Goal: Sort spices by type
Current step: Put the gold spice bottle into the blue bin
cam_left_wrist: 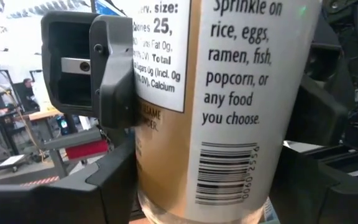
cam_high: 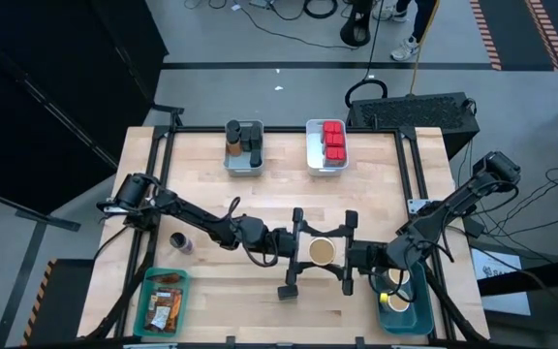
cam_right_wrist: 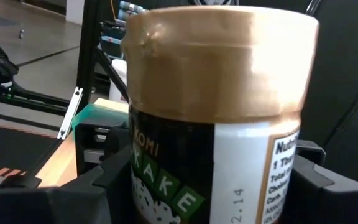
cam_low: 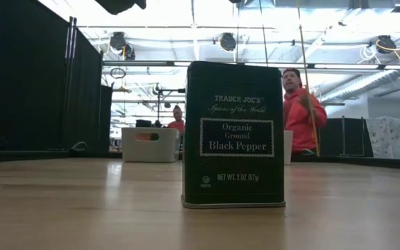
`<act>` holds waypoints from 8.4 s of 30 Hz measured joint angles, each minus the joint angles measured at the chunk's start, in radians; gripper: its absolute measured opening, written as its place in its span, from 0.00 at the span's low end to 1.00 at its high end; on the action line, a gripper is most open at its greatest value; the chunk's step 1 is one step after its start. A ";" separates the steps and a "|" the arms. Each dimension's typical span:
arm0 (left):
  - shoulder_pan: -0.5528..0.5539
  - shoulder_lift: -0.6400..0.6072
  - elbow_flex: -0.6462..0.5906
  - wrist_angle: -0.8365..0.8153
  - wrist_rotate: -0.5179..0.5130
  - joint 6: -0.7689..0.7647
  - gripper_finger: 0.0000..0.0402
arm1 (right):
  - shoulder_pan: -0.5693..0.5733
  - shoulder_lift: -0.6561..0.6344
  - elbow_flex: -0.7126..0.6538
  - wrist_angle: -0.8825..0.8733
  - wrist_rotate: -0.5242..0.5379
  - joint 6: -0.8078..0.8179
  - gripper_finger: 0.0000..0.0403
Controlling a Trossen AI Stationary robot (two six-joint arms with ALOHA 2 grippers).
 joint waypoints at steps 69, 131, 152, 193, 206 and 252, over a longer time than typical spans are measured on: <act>-0.049 -0.005 0.000 -0.363 -0.318 -0.056 0.71 | 0.064 0.240 0.826 -1.598 -0.097 0.769 0.84; -0.050 -0.005 0.000 -0.398 -0.324 -0.075 0.71 | -0.035 0.305 0.826 -1.559 -0.202 0.704 0.84; -0.053 -0.005 0.000 -0.397 -0.319 -0.074 0.71 | -0.074 0.358 0.826 -1.561 -0.261 0.657 0.70; -0.053 -0.005 0.000 -0.446 -0.347 -0.132 0.83 | -0.004 0.210 0.826 -1.827 -0.641 0.930 0.63; -0.053 -0.005 0.000 -0.445 -0.349 -0.133 0.83 | 0.316 0.137 0.821 -1.901 -0.540 1.470 0.63; -0.053 -0.005 0.000 -0.445 -0.349 -0.133 0.83 | 0.748 0.138 0.326 -1.519 -0.513 2.166 0.63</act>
